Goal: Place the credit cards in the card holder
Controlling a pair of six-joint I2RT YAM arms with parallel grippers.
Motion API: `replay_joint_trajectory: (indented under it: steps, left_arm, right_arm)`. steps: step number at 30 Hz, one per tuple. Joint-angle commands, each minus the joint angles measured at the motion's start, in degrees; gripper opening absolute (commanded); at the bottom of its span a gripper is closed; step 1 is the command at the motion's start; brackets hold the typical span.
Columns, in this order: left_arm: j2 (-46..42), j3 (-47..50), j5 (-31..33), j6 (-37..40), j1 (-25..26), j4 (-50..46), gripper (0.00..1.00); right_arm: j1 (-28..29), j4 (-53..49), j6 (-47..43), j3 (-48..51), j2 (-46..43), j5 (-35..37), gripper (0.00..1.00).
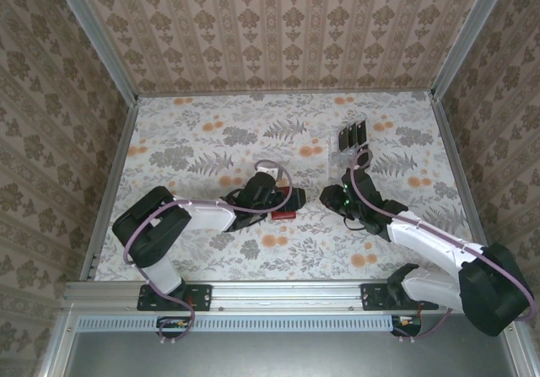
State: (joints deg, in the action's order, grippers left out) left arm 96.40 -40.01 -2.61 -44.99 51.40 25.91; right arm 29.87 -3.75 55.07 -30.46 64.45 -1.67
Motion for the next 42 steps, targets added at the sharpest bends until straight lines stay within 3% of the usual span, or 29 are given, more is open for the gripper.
replay_joint_trajectory:
  steps: [1,8,17,22,30,42]
  left_arm:
    - [0.3,1.3,0.9,-1.8,0.4,-2.0,1.00]
    - [-7.0,-2.0,-0.2,0.3,-2.4,-9.5,1.00]
    - [-13.6,-4.9,-2.1,4.5,-10.5,-21.6,1.00]
    - [-15.9,-2.4,-2.8,5.0,-14.1,-22.1,1.00]
    - [-15.7,-1.7,-4.6,6.9,-17.7,-24.7,1.00]
    - [-12.0,-0.2,-5.9,7.3,-18.4,-24.1,1.00]
  right_arm:
    - [-0.2,-0.9,-0.3,0.5,-1.3,0.1,0.27]
    - [0.9,2.6,-0.8,-1.1,1.1,-4.5,0.23]
    - [8.8,5.6,-1.7,-8.4,11.2,-4.3,0.15]
    - [12.2,6.8,-1.6,-11.2,14.9,-3.7,0.11]
    - [12.4,6.9,-1.7,-10.5,19.6,-1.3,0.00]
    - [12.5,11.3,-1.9,-13.1,29.5,-3.6,0.00]
